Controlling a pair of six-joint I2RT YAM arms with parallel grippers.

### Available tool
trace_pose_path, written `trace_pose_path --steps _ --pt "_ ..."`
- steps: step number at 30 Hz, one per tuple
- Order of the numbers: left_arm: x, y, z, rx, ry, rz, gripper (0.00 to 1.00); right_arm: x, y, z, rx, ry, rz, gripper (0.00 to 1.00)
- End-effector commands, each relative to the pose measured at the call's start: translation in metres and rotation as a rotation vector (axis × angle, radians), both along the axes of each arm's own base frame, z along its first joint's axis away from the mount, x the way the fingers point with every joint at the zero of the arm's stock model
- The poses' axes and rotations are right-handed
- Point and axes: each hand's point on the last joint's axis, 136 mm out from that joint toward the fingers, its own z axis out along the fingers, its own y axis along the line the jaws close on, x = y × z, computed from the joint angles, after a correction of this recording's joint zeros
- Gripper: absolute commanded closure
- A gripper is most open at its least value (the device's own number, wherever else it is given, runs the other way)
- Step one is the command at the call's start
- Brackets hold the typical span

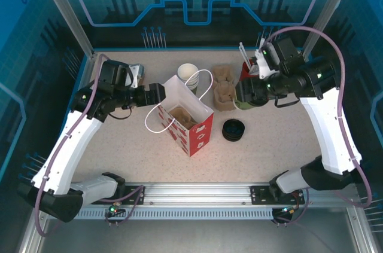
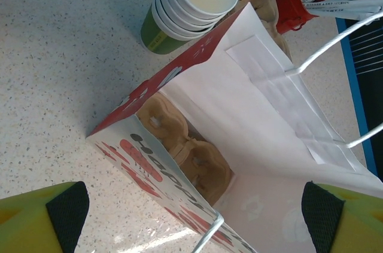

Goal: Pack the takeout coffee

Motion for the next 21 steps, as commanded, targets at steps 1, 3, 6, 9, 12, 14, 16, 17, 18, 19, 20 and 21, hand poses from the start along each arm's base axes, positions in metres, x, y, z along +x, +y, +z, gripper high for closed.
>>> trace_pose_path --steps 1,3,6,9,12,14,16,17,18,19,20,21 --pt "0.007 -0.002 -0.003 -0.032 0.027 0.034 0.06 -0.021 0.011 0.005 -0.015 0.06 0.017 0.15" --pt "0.009 -0.002 -0.004 -0.035 0.039 0.045 0.07 -0.022 0.024 0.016 0.005 0.033 0.044 0.16" --pt "0.014 -0.002 -0.005 -0.031 0.046 0.051 0.08 -0.024 0.049 0.025 0.043 0.012 0.102 0.16" --pt "0.018 -0.004 -0.008 -0.028 0.06 0.053 0.1 -0.026 0.073 0.026 0.074 0.011 0.155 0.17" --pt "0.021 -0.006 -0.011 -0.033 0.075 0.055 0.11 -0.029 0.099 0.025 0.112 0.021 0.208 0.17" --pt "0.023 -0.006 -0.015 -0.033 0.085 0.055 0.11 -0.03 0.115 0.024 0.13 0.024 0.241 0.17" --pt "0.024 -0.008 -0.018 -0.034 0.095 0.053 0.12 -0.031 0.129 0.022 0.143 0.027 0.268 0.17" --pt "0.024 -0.008 -0.02 -0.034 0.1 0.053 0.12 -0.03 0.134 0.021 0.146 0.029 0.276 0.18" --pt "0.024 -0.008 -0.021 -0.034 0.105 0.052 0.13 -0.03 0.139 0.02 0.149 0.032 0.284 0.18" --pt "0.025 -0.009 -0.023 -0.035 0.11 0.051 0.13 -0.03 0.143 0.017 0.145 0.034 0.292 0.17" --pt "0.024 -0.009 -0.024 -0.036 0.113 0.051 0.13 -0.029 0.146 0.015 0.14 0.037 0.295 0.18" --pt "0.024 -0.009 -0.025 -0.038 0.117 0.052 0.13 -0.028 0.15 0.013 0.138 0.039 0.3 0.17"
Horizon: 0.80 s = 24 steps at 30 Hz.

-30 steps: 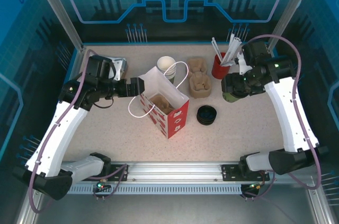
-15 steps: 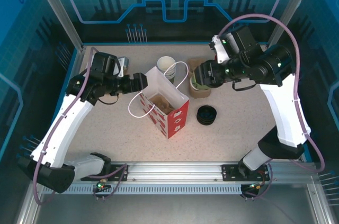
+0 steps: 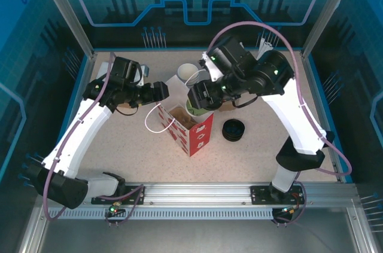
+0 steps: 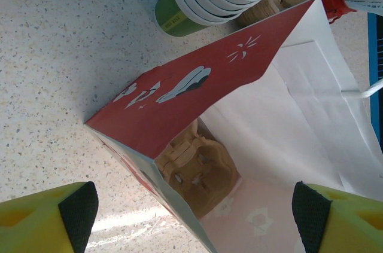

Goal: Pack the takeout coffee

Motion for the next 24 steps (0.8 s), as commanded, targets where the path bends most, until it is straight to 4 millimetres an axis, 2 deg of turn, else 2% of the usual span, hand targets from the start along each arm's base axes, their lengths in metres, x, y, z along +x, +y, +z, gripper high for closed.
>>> trace_pose_path --steps 1,7,14,24 --pt "0.006 -0.004 0.007 -0.036 -0.019 0.001 0.13 -0.002 0.015 0.001 0.025 0.006 0.019 0.18" --pt "0.004 -0.009 0.0 -0.065 0.002 -0.006 0.15 0.003 0.033 -0.013 0.002 0.016 0.045 0.17" --pt "-0.001 -0.008 -0.009 -0.061 0.024 -0.003 0.17 0.011 0.045 -0.031 -0.047 0.019 0.058 0.17" --pt "-0.007 -0.005 -0.02 -0.044 0.053 0.002 0.32 0.016 0.052 -0.064 -0.153 0.058 0.083 0.18"
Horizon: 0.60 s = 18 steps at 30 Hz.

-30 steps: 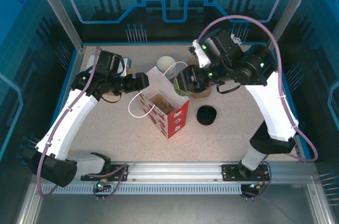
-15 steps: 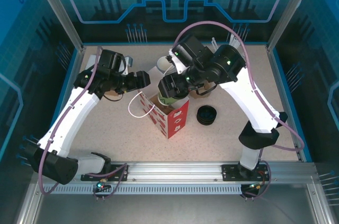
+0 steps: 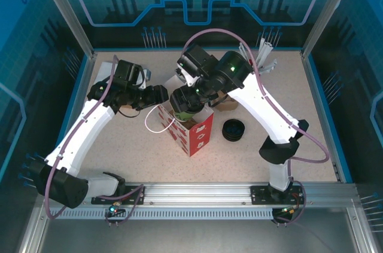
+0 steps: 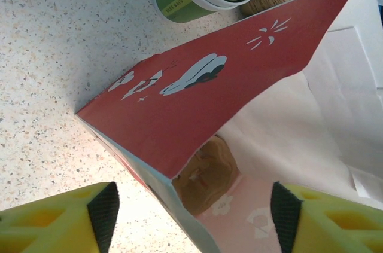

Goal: Pack the takeout coffee

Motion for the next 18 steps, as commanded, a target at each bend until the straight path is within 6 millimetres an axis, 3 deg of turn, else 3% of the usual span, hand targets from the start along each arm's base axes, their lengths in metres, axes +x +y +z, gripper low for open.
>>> trace_pose_path --steps 1,9,18 --pt "-0.006 0.0 0.0 -0.017 0.008 -0.002 0.33 -0.005 0.005 -0.012 -0.045 0.011 0.037 0.18" --pt "-0.008 0.0 -0.002 -0.025 0.011 0.0 0.44 -0.009 0.018 -0.03 -0.068 0.054 0.064 0.18" --pt "-0.008 0.0 -0.003 -0.029 0.013 0.004 0.48 -0.011 0.024 -0.045 -0.086 0.081 0.076 0.18"
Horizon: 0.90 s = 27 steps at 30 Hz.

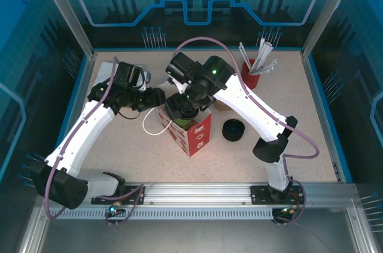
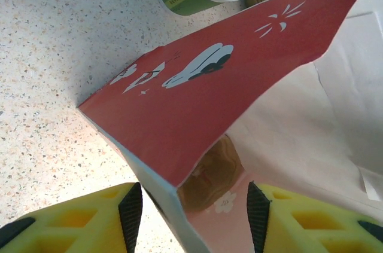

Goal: Pack the takeout coffee

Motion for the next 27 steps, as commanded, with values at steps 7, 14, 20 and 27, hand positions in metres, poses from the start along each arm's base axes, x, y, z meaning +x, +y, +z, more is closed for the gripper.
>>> trace_pose_path --steps 7,14,20,27 --pt "-0.005 -0.001 0.002 -0.026 -0.001 0.003 0.51 -0.008 0.009 -0.019 -0.023 0.042 0.039 0.17" --pt "-0.006 0.0 -0.001 -0.017 0.002 -0.002 0.54 -0.003 -0.002 -0.029 -0.09 0.03 0.034 0.17" --pt "-0.007 0.002 -0.004 0.003 0.0 -0.014 0.55 0.003 -0.015 -0.035 -0.166 0.007 0.018 0.17" --pt "-0.008 0.003 -0.006 0.021 -0.009 -0.037 0.56 0.009 -0.027 -0.036 -0.194 0.002 0.0 0.17"
